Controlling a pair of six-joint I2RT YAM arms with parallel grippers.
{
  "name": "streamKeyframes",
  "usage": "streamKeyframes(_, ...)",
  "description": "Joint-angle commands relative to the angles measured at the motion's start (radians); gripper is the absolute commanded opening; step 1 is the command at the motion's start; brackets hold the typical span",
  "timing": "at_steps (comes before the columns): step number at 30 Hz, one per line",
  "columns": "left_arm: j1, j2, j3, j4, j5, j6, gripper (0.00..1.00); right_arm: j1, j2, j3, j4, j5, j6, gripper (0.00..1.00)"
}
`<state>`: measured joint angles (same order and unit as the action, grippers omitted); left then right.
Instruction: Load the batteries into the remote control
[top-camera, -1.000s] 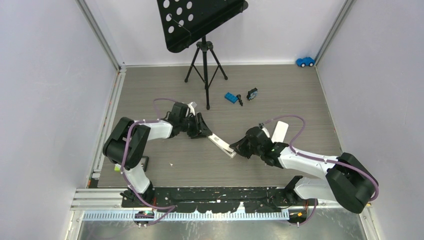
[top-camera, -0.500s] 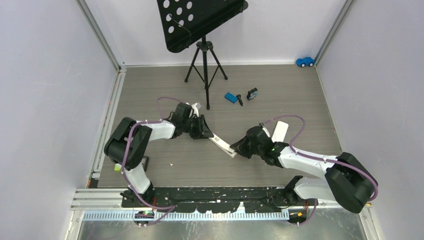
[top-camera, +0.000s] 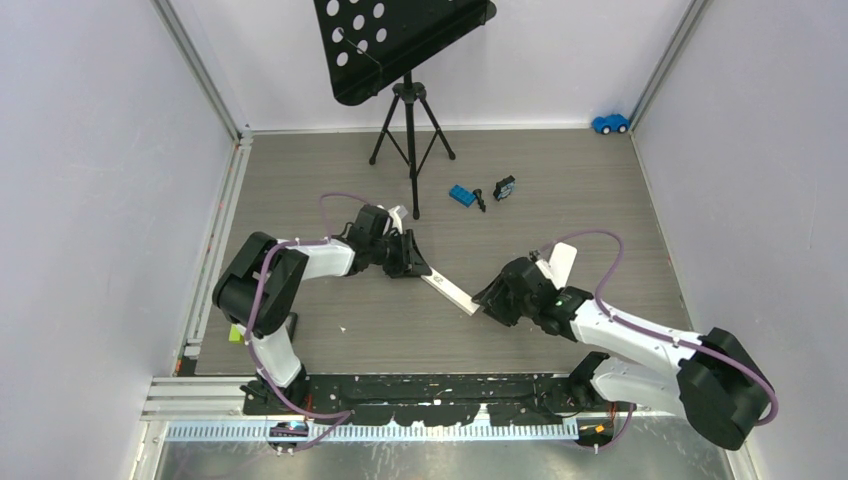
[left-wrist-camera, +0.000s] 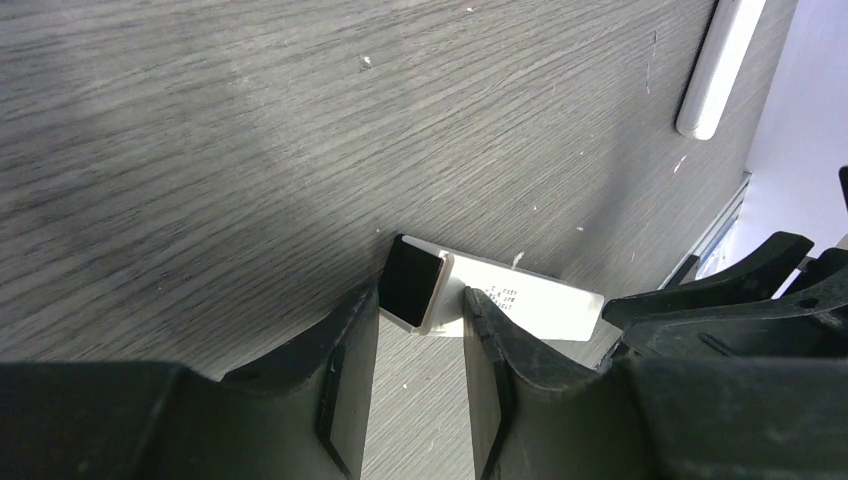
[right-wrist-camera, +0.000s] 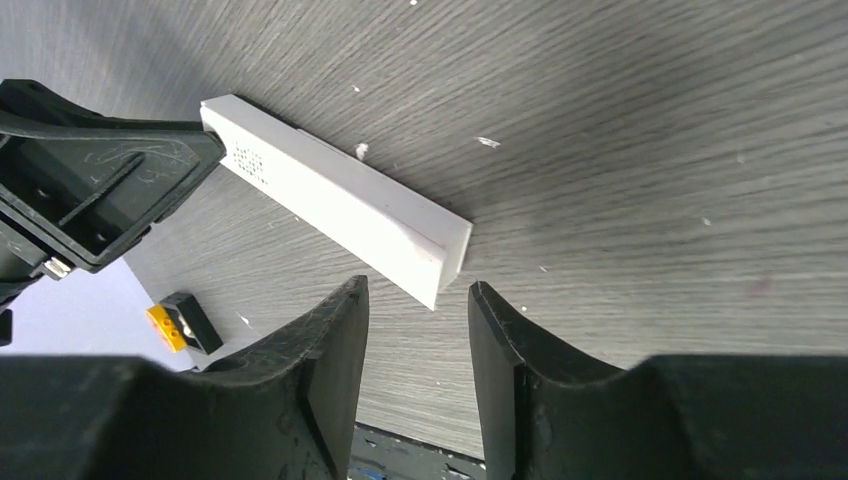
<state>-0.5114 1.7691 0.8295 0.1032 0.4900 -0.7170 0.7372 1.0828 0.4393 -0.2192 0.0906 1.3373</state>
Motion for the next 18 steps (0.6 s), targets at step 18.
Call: streamKeyframes(18,-0.016,0.086,-0.04,-0.174,-0.197,0.073,0.34,-0.004,0.059,-0.002,-0.028,-0.011,-0.101,0.27)
